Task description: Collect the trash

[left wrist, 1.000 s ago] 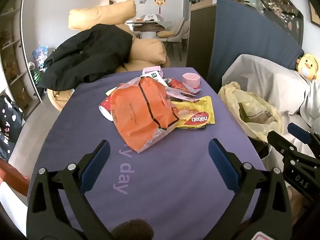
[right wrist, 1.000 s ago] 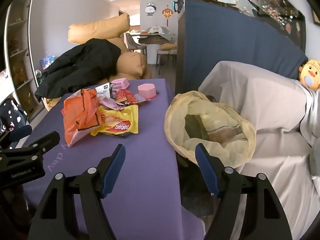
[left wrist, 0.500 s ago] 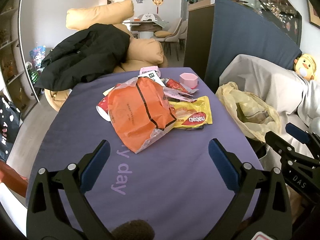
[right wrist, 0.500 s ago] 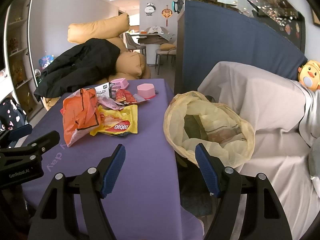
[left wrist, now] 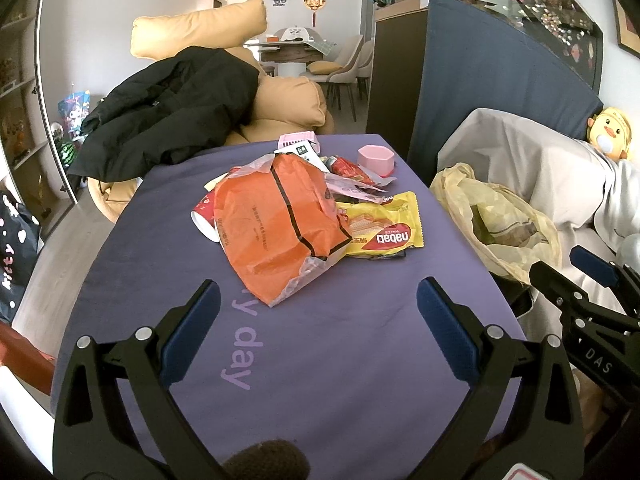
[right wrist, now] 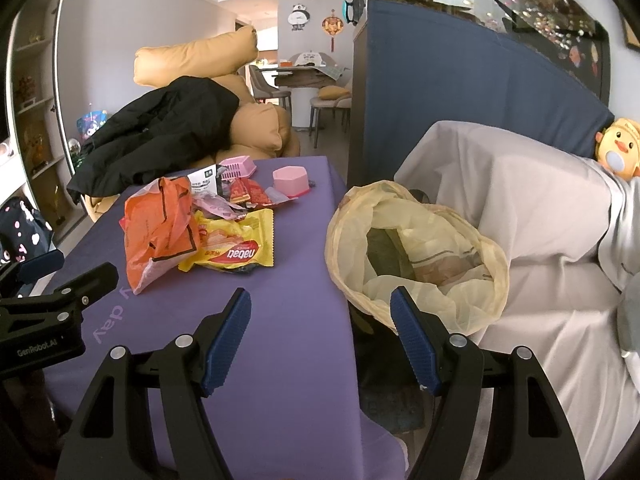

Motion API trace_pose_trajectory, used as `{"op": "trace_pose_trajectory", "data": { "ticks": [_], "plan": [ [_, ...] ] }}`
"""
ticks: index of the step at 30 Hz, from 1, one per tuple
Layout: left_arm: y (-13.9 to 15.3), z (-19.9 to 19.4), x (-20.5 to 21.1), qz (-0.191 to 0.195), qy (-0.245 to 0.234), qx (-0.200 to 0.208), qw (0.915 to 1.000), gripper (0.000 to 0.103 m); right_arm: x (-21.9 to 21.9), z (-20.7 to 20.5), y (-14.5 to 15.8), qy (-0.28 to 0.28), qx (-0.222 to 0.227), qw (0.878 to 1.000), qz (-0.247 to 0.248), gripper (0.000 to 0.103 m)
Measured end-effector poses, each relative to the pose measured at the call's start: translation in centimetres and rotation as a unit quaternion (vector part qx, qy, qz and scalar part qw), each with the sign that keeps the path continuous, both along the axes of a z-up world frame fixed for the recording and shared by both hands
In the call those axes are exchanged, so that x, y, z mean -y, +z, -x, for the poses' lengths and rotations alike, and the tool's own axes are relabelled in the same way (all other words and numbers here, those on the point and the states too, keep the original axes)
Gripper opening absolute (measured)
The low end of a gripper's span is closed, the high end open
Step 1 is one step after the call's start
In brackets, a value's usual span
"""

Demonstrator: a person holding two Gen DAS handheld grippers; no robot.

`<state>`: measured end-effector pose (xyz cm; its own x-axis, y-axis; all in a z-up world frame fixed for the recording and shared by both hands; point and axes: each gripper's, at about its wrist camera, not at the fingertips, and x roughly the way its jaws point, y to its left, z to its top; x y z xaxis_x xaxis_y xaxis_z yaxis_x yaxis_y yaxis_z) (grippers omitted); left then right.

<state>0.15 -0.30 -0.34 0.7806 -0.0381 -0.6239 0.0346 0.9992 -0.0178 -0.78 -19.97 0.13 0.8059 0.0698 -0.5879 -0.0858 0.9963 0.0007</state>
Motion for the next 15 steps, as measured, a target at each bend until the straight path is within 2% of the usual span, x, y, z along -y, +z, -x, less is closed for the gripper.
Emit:
{"op": "trace_pose_trajectory", "data": {
  "ticks": [15],
  "plan": [
    [0.01,0.11,0.45,0.000,-0.001,-0.002,1.0000,0.094,0.03,-0.02,0.04,0.000,0.000,1.000,0.001,0.068]
  ]
}}
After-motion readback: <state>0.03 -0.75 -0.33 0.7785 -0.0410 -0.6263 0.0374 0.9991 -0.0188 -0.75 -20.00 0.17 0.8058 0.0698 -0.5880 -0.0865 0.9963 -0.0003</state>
